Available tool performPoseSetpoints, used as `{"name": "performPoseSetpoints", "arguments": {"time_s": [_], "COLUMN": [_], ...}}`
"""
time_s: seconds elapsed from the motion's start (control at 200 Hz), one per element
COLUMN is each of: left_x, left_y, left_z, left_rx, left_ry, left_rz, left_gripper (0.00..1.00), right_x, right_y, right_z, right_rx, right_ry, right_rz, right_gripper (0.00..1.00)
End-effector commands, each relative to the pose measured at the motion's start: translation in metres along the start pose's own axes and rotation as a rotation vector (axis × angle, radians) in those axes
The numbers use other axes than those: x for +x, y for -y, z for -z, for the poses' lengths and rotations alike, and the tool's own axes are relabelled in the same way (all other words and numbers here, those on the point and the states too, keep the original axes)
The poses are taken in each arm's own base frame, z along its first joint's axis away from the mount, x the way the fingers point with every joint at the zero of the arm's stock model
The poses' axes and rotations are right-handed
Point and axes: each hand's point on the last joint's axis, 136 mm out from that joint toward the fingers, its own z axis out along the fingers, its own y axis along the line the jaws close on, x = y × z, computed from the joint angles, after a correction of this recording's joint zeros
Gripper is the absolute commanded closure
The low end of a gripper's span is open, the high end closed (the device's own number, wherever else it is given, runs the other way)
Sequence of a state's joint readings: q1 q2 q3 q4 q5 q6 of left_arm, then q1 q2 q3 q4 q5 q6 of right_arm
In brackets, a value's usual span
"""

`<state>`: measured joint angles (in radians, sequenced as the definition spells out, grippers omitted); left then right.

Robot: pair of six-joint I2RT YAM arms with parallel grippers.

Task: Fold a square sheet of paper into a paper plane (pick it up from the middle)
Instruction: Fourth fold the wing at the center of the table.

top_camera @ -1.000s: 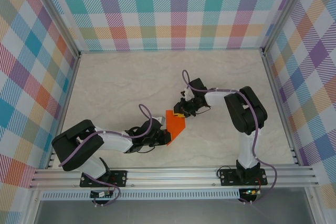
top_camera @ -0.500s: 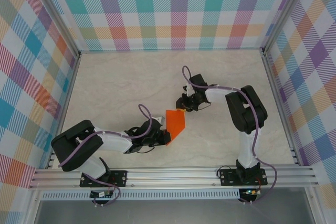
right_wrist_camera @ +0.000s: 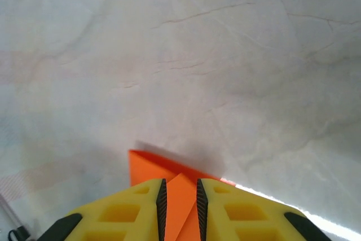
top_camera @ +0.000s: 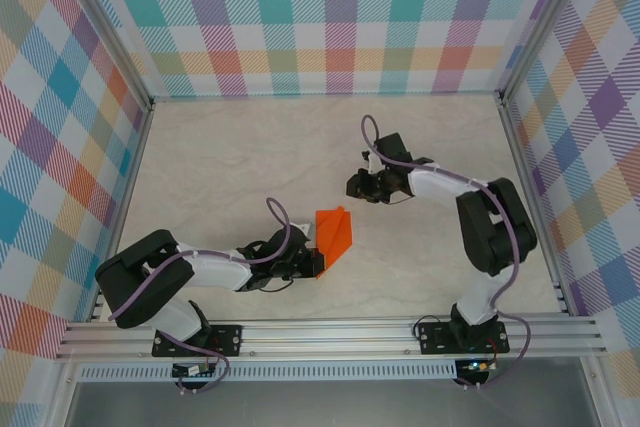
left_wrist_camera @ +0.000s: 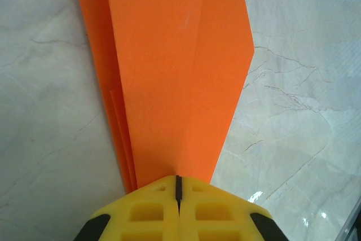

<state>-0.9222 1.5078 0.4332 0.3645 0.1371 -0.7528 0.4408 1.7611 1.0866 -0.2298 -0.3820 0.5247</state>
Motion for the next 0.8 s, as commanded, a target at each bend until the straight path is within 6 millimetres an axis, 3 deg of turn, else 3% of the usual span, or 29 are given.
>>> {"name": "performPoseSetpoints", "arguments": {"time_s": [0.0, 0.145, 0.35, 0.44, 0.615, 0.795], "left_x": [0.074, 0.071, 0.068, 0.067, 0.063, 0.054], "left_y": [-0.070, -0.066, -0.063, -0.062, -0.055, -0.040], "left_z": [0.011, 0.010, 0.009, 0.009, 0.012, 0.021], "left_rx": [-0.246, -0.238, -0.231, -0.228, -0.211, -0.172], "left_ry": [-0.273, -0.268, -0.265, -0.261, -0.248, -0.220], "left_rz": [0.001, -0.004, -0.005, -0.004, 0.003, 0.002], "left_gripper": [0.96, 0.95, 0.95, 0.95, 0.93, 0.90], "right_x": [0.024, 0.062, 0.094, 0.101, 0.115, 0.127], "right_y": [-0.023, -0.044, -0.048, -0.038, -0.001, 0.016], "right_z": [0.009, -0.005, -0.037, -0.050, -0.065, -0.072], "right_rx": [-0.117, -0.204, -0.199, -0.170, -0.046, -0.010], "right_ry": [-0.031, -0.130, -0.234, -0.264, -0.283, -0.306], "right_rz": [0.024, 0.034, 0.043, 0.024, -0.012, -0.035], "right_gripper": [0.77, 0.82, 0.84, 0.85, 0.86, 0.87]}}
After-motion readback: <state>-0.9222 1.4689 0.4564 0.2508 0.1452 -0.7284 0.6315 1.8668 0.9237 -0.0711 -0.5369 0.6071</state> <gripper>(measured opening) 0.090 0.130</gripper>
